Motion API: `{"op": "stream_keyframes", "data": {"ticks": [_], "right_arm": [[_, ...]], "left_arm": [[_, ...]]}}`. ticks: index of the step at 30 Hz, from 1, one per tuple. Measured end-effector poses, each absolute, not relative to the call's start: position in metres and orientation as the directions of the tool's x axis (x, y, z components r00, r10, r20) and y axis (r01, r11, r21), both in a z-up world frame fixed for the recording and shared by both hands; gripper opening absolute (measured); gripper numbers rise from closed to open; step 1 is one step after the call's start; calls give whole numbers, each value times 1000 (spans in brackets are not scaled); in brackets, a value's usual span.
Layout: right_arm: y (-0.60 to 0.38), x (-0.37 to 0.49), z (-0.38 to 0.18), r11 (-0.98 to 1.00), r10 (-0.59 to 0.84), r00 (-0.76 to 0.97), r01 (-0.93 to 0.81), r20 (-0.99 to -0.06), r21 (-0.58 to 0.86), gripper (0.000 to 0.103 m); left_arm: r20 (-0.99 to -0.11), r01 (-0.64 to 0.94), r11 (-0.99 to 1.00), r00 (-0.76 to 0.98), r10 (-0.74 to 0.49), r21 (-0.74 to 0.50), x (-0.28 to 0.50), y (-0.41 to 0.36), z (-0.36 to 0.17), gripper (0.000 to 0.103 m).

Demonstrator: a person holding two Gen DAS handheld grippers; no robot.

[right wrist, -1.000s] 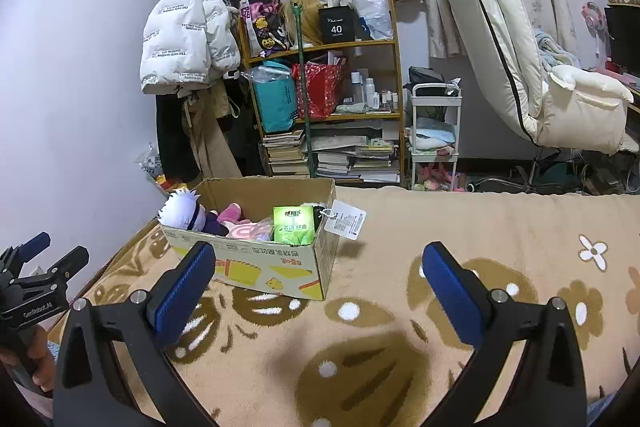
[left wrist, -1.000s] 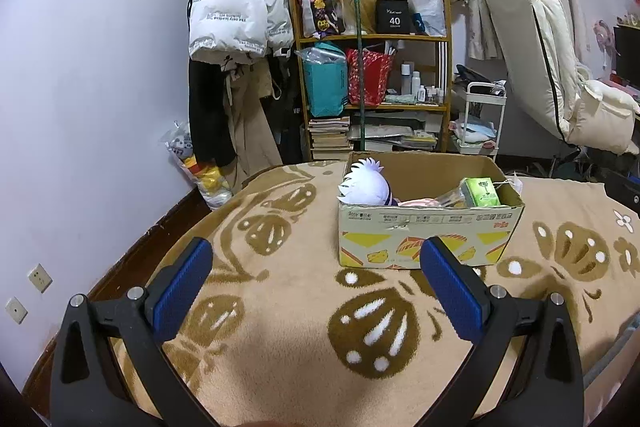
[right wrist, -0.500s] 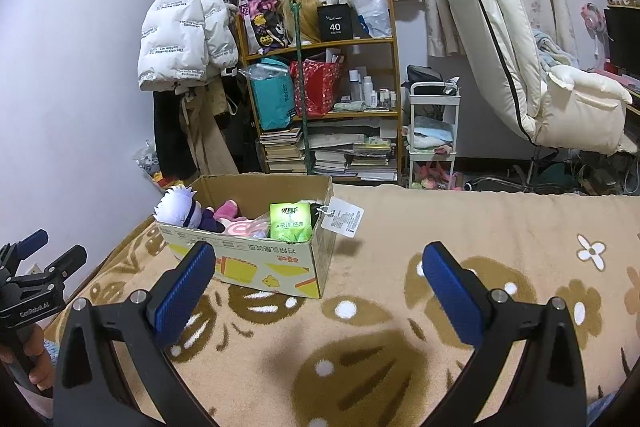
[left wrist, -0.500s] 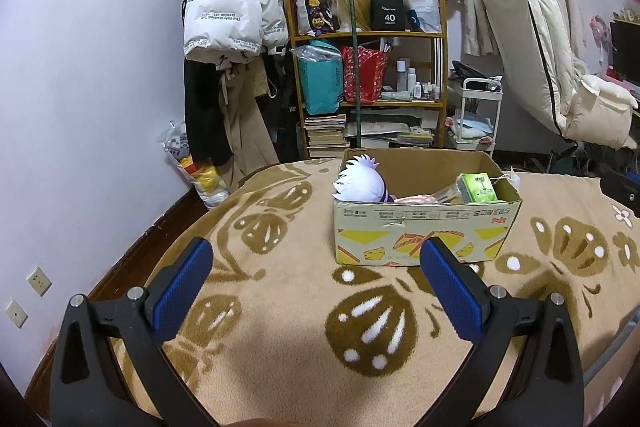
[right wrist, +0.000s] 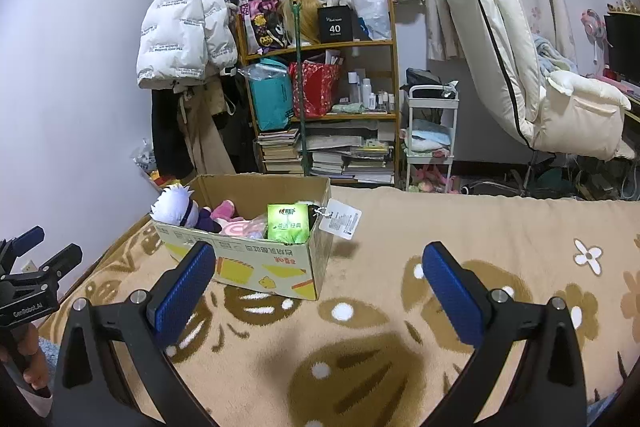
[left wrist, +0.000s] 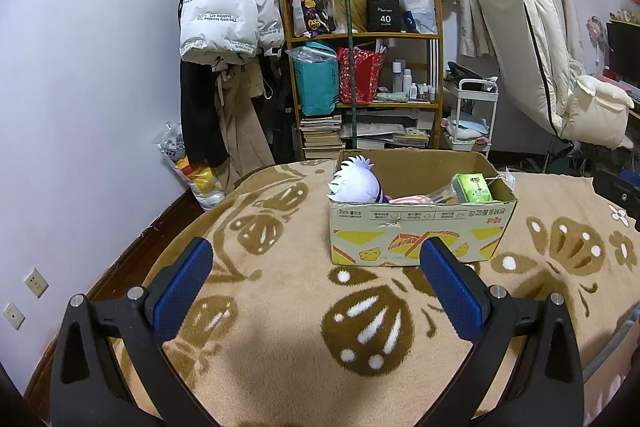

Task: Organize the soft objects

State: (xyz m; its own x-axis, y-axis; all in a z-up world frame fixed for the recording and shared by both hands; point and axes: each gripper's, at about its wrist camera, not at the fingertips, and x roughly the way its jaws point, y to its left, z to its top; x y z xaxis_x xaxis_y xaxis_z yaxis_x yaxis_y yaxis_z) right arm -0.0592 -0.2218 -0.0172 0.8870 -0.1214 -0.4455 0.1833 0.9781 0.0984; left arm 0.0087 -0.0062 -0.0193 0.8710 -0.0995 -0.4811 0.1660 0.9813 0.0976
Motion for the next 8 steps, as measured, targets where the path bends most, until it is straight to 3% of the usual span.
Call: {"op": "stream_keyframes", "data": {"ticks": [8], "right_arm": [[-224, -60, -17, 978, -120, 887, 183, -447, 100, 103]], "left_arm": [[-483, 170, 981, 869, -103, 97, 9, -6, -19, 102]]}}
